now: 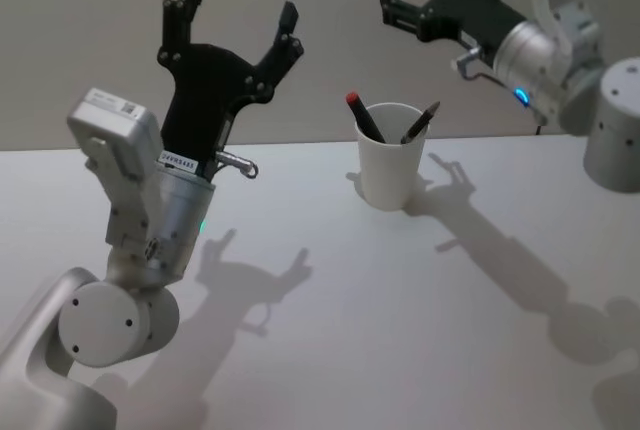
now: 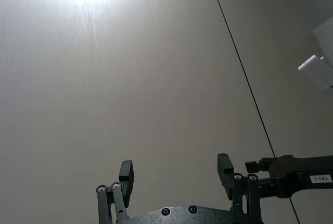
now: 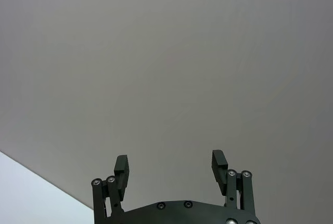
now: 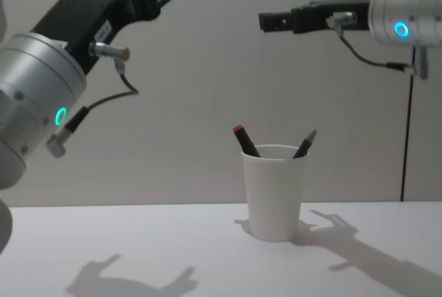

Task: Place the pen into the pen holder.

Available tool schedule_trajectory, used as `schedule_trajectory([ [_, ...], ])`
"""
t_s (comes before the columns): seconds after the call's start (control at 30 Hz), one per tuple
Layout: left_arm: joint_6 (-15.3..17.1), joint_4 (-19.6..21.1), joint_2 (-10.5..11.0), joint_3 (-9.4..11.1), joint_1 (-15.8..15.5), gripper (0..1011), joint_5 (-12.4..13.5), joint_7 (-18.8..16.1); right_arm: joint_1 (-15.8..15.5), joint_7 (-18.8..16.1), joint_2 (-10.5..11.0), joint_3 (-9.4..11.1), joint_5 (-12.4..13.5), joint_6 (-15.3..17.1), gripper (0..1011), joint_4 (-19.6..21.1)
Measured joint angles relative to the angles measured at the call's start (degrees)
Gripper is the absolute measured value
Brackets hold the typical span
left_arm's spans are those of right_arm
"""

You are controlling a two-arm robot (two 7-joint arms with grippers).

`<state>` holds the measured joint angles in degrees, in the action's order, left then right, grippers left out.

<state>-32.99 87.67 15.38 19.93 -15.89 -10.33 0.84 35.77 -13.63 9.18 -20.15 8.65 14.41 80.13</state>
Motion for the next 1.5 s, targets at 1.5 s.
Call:
schedule_trajectory([
  [1.5, 32.3, 5.3, 6.3, 5.9, 2.2, 1001, -1.1, -0.2, -25.6, 6.9, 7.1, 5.1, 5.5, -8.7, 1002, 14.8],
])
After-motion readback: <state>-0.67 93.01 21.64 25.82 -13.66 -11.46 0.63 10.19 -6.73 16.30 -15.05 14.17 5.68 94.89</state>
